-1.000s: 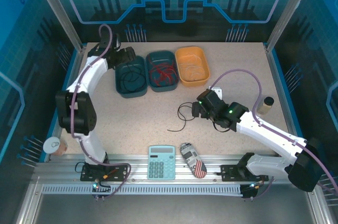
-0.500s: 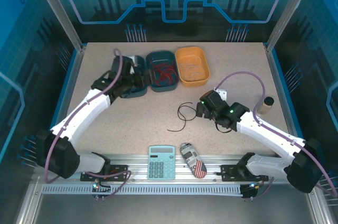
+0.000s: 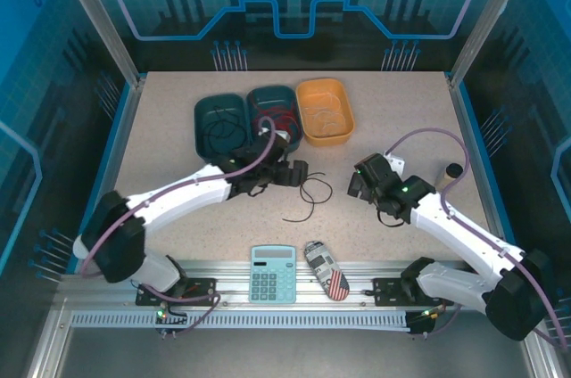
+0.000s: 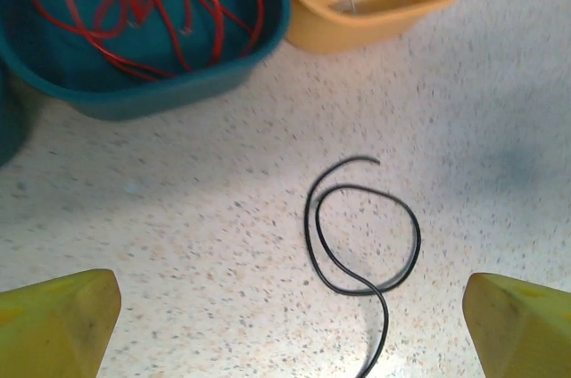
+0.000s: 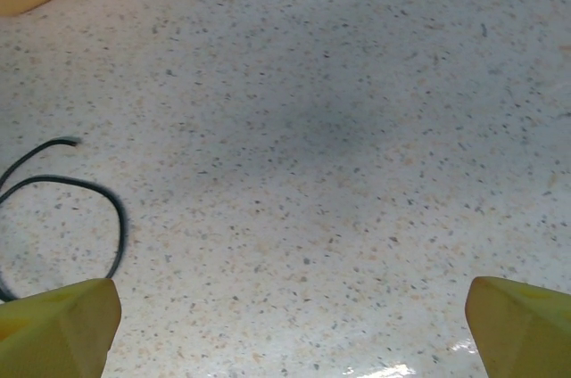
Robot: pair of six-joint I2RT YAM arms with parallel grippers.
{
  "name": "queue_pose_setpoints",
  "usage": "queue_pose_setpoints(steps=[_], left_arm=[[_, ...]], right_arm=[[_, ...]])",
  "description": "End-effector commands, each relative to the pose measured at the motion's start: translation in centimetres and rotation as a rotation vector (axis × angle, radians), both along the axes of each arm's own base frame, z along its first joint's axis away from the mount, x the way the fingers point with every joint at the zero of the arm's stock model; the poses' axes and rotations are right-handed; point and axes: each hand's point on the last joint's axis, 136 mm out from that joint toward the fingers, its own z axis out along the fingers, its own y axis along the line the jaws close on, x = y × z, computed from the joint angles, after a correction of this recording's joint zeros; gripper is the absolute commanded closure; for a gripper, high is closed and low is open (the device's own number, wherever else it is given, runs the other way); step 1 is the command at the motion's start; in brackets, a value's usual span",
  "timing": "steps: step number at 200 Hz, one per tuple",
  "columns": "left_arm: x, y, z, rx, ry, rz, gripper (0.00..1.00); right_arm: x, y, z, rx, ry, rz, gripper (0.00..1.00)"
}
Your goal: Untangle the cables
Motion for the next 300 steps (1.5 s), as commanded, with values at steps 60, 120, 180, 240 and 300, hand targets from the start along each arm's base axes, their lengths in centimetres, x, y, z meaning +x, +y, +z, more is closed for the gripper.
queue_pose_setpoints(steps=[60, 120, 180, 240, 300], left_arm=[[-0.3, -6.9, -3.4, 0.012, 0.086, -0.060, 0.12], [-0.6, -6.4, -6.7, 0.104, 0.146, -0.039, 0.28], [-1.4, -5.4, -9.1, 0.134, 0.192, 0.004, 0.34], [-1.5, -4.9, -10.7, 0.200, 0.208, 0.012, 0.34], [-1.6, -5.6, -12.0, 0.214, 0.226, -0.005, 0.38]], right_arm=[[-2.0, -4.0, -1.6, 0.005, 0.055, -0.108, 0.00], [-2.7, -4.7, -2.1, 0.064, 0.027, -0.126, 0.00], [-2.9, -4.5, -2.4, 0.103, 0.005, -0.131, 0.00], [-2.7, -4.1, -2.5, 0.124, 0.003, -0.124, 0.00], [-2.3, -3.6, -2.9, 0.145, 0.005, -0.112, 0.00]])
